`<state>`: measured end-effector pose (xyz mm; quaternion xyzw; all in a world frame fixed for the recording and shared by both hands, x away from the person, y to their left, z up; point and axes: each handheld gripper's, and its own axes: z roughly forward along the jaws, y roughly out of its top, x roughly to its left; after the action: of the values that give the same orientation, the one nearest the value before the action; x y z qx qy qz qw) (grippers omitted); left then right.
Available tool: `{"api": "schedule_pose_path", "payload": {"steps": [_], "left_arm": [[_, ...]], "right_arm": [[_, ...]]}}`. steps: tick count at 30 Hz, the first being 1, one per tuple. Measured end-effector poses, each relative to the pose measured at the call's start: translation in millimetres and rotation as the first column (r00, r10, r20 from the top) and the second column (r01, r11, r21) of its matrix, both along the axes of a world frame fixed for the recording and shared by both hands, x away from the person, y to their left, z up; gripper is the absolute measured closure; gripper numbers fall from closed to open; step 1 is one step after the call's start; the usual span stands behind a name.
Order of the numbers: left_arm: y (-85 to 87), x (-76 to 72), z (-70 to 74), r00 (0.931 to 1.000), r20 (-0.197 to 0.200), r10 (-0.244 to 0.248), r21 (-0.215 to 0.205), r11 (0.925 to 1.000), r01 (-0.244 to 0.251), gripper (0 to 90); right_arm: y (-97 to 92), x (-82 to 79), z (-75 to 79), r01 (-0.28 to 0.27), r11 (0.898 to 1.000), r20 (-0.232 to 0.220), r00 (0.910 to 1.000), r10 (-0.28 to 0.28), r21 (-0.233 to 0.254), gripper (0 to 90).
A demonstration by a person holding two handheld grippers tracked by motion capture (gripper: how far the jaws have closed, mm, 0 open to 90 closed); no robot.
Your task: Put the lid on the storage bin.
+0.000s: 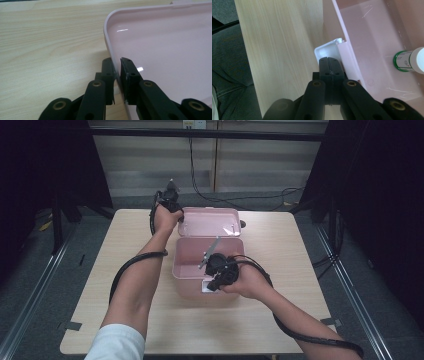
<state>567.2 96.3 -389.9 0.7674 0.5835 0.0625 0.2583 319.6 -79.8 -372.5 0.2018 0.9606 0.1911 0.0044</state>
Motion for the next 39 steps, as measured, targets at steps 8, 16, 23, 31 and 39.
{"api": "schedule_pose_path", "payload": {"steps": [8, 16, 23, 31, 39], "left_arm": [[4.7, -4.6, 12.1, 0.9995, 0.029, 0.012, -0.005, 0.9999, -0.012, 82.6], [9.0, -10.6, 26.1, 0.9978, 0.061, 0.024, -0.02, 0.9995, -0.022, 83.5], [14.2, -17.2, 38.4, 0.9964, 0.083, 0.019, -0.028, 0.9995, -0.017, 84.3], [17.1, -26.2, 51.7, 0.993, 0.116, 0.02, -0.031, 0.9994, -0.017, 84.9], [21.1, -34.5, 64.3, 0.9911, 0.133, 0.012, -0.046, 0.9989, -0.006, 86.1]], "right_arm": [[0.0, 0.5, -0.2, -0.004, 1.0, 0.006, 1.0, 0.004, -0.004, 90.0], [0.9, 1.2, -0.1, -0.007, 1.0, 0.009, 0.9999, 0.007, -0.011, 90.0], [2.3, 1.3, 0.4, 0.007, 1.0, 0.005, 1.0, -0.007, -0.021, 90.0], [2.8, 2.1, 0.4, 0.007, 1.0, 0.011, 0.9999, -0.007, -0.024, 90.0], [3.9, 3.3, 0.6, 0.017, 0.999, 0.008, 0.9998, -0.017, -0.027, 90.0]]}}
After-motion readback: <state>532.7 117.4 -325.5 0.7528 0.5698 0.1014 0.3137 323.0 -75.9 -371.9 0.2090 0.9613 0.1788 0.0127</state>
